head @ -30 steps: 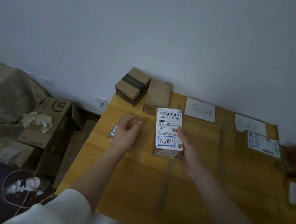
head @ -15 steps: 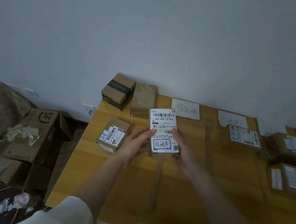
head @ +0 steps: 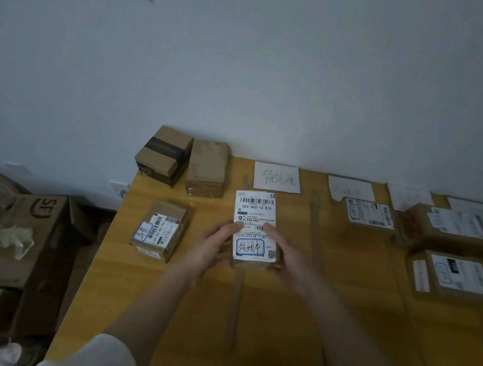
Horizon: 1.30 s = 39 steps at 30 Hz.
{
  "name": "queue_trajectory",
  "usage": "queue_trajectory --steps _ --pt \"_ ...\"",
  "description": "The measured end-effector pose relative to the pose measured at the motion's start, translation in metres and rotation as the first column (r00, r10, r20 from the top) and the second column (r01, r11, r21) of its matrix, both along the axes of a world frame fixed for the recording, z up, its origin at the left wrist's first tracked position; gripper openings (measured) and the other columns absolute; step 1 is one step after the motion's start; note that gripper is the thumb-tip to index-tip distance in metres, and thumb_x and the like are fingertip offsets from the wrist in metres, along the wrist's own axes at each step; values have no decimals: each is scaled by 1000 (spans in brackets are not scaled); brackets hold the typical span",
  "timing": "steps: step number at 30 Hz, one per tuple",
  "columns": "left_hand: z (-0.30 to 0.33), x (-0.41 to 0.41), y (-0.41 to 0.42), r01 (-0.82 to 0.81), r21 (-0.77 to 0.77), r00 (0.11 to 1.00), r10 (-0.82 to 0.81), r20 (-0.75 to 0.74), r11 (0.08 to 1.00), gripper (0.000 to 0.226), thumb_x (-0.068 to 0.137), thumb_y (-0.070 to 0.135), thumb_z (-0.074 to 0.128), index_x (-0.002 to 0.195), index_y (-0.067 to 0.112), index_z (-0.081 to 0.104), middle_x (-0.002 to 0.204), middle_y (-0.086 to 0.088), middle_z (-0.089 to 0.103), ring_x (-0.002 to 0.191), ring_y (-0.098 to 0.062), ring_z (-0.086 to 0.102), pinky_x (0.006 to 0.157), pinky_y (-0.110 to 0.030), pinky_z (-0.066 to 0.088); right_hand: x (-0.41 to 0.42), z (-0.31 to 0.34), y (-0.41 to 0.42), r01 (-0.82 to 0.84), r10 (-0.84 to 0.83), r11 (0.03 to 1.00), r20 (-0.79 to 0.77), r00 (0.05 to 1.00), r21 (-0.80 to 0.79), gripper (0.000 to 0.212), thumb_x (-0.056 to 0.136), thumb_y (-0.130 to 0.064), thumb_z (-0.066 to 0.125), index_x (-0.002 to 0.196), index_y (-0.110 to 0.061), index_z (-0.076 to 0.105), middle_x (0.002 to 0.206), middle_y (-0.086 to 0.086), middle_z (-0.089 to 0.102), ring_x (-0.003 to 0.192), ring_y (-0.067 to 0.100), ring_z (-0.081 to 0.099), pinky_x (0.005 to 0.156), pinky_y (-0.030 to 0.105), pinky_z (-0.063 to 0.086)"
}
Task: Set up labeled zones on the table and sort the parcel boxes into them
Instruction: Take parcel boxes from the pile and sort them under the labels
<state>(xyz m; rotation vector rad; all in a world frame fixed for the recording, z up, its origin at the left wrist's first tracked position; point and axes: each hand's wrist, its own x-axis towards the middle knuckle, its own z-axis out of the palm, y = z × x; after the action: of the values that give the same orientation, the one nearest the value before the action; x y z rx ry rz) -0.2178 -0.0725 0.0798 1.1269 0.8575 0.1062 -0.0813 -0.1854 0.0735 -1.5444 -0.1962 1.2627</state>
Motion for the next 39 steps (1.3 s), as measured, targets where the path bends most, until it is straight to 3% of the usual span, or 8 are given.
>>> queue_trajectory --steps 5,11,13,17,20,26,31,39 --pt "-7 20 -22 80 -33 994 -82 -78 996 46 86 54 58 123 26 60 108 5 74 104 -14 67 87 -34 53 13 -7 -33 49 -56 993 -64 996 -110 43 84 -49 63 111 -16 68 96 3 77 94 23 68 83 35 53" --pt "-17 52 -52 98 -12 981 -98 -167 995 49 90 61 45 122 26 58 120 4 64 108 -15 61 90 -37 53 39 -18 -72 180 -206 970 -151 967 -165 53 77 -56 66 112 -16 67 99 3 77 101 24 66 83 37 53" --pt "-25 65 -60 67 -4 973 -66 -219 998 52 91 57 46 128 22 56 124 0 61 109 -17 61 92 -38 51 52 -23 -86 289 -322 941 -193 927 -178 57 70 -55 72 112 -16 68 102 5 76 105 26 66 93 42 52" --pt "-44 86 -76 57 20 948 -48 -314 998 52 91 47 56 132 15 54 125 -2 61 109 -20 61 88 -35 51 81 -28 -118 474 -498 867 -285 819 -153 35 87 -33 66 115 -13 62 106 10 68 101 27 63 95 45 51" --pt "-56 98 -89 136 40 928 -113 -355 990 51 91 45 58 134 18 53 120 0 59 108 -18 59 91 -35 49 102 -36 -139 557 -569 818 -345 747 -143 41 87 -28 65 125 -13 57 113 12 65 112 29 59 103 49 45" --pt "-73 116 -108 259 122 863 -173 -474 958 57 94 40 56 143 13 44 145 -8 45 130 -27 45 102 -36 39 138 -54 -152 640 -680 733 -276 679 -232 62 78 -45 73 130 -20 51 118 8 61 113 25 56 105 44 44" --pt "-86 120 -114 298 140 822 -179 -541 944 62 93 36 59 145 10 40 147 -12 43 131 -28 44 106 -36 40 162 -63 -143 712 -740 667 -307 598 -221 61 80 -36 75 133 -20 50 123 10 61 115 28 58 103 45 46" --pt "-93 122 -112 331 138 794 -197 -575 934 64 91 37 61 145 11 39 146 -14 42 133 -29 42 108 -38 38 169 -78 -135 705 -741 668 -306 598 -239 58 80 -31 75 133 -23 52 122 8 63 113 27 59 102 45 47"
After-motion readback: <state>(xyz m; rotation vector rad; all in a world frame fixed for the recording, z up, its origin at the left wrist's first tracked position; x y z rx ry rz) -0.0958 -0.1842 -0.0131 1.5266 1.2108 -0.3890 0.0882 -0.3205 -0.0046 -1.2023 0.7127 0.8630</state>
